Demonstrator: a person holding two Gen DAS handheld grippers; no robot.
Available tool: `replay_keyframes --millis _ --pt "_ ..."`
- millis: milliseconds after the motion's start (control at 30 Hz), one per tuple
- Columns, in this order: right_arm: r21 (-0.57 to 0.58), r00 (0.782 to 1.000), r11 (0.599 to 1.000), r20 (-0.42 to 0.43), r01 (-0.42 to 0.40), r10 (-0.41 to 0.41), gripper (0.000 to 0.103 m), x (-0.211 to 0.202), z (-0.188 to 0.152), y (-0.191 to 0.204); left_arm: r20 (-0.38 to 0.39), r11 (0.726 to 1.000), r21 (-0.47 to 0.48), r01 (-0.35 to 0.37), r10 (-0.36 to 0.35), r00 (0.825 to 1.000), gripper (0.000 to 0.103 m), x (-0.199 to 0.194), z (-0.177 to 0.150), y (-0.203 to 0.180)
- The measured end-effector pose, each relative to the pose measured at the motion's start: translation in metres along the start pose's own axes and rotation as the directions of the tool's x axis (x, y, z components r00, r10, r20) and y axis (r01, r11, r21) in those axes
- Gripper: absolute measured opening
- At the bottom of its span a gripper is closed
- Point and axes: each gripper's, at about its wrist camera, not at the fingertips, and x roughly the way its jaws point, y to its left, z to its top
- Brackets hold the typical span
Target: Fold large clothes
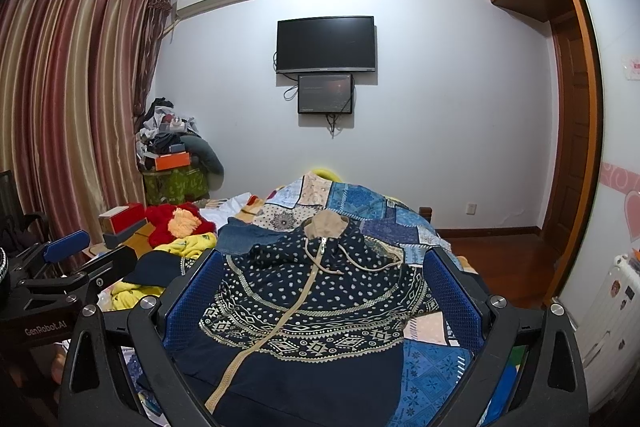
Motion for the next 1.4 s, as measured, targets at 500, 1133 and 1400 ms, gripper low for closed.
replay_keyframes --millis 500,1133,1400 --pt "-0.006 1.0 1.0 -0.001 -0.001 0.001 0.099 0.003 -0.001 0.004 0.003 1.0 0.001 -0.002 0.002 1.0 0.103 -0.001 0.001 0.001" --pt "-0.07 0.99 0.997 -0.142 -0.029 0.018 0.1 0.091 -0.005 0.034 -0.064 0.999 -0.038 -0.02 0.018 0.998 0.103 0.056 -0.003 0.043" --pt "-0.082 0.962 0.994 -0.267 -0.079 0.054 0.099 0.178 -0.019 0.052 -0.117 0.99 -0.079 -0.119 0.11 0.987 0.103 0.108 -0.013 0.095"
